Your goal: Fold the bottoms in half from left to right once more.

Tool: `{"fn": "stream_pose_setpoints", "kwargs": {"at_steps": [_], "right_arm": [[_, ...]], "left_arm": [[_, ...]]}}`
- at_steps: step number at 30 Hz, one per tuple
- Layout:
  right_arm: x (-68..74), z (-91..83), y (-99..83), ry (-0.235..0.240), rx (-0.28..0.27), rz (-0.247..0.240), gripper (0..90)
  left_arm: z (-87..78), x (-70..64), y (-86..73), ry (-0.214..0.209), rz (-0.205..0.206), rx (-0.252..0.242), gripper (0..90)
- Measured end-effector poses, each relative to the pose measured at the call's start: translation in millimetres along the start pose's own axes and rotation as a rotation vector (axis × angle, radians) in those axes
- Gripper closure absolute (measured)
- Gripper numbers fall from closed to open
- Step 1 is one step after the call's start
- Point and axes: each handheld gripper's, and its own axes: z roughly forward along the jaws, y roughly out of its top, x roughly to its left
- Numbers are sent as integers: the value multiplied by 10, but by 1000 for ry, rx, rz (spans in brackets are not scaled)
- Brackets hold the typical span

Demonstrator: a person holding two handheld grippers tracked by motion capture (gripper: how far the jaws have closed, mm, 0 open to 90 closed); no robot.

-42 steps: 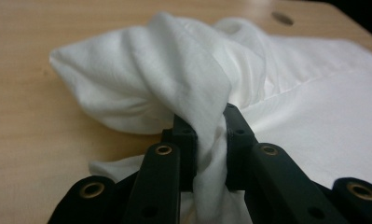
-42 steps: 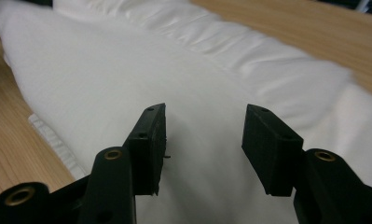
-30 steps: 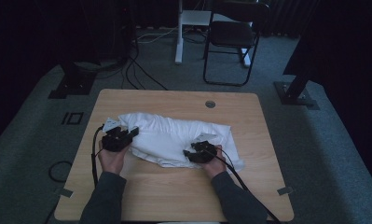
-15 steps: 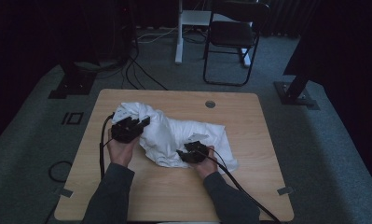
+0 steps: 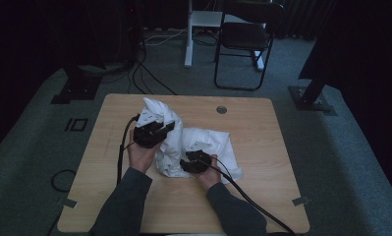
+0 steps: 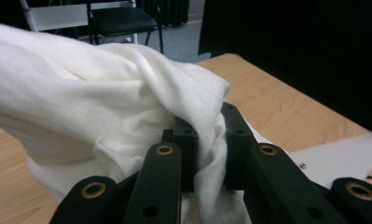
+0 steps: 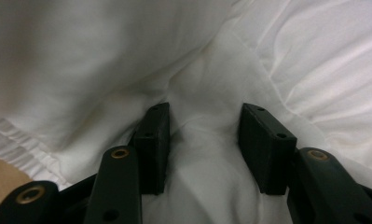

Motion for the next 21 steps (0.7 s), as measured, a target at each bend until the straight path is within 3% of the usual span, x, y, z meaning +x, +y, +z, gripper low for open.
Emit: {"fn": "stream_pose_setpoints", "kwargs": {"at_steps": [3,4,5,6,8,9,10,12,13,15,19,21], "right_arm": [[-30,-147,42,52,-4,-3,433],[-40,-257,58,108,-42,-14,414],[-53,-334,58,129,-73,-22,413],[-75,-439,49,113,-107,-21,409],[-160,-600,0,18,-136,28,399],[-160,-600,0,18,-136,28,399],[-293,-659,-106,-85,-104,95,357],[-332,-652,-149,-100,-90,110,350],[-408,-584,-248,-123,-34,139,341],[-441,-488,-309,-102,2,170,351],[-384,-372,-310,-116,0,149,399],[-365,-333,-290,-99,-3,146,415]], "left_arm": [[28,-5,-13,7,17,17,804],[35,-10,-26,-1,30,25,804],[32,-10,-30,2,36,28,804],[32,-10,-30,2,36,28,804],[22,-3,-29,7,29,28,804],[15,2,-26,7,26,27,804],[11,6,-22,7,23,26,804],[13,-3,-21,5,23,26,804],[18,-17,-18,-2,26,25,805],[37,-49,-4,-12,24,30,805],[72,-117,39,-32,36,32,804],[91,-168,59,-45,44,30,804]]}}
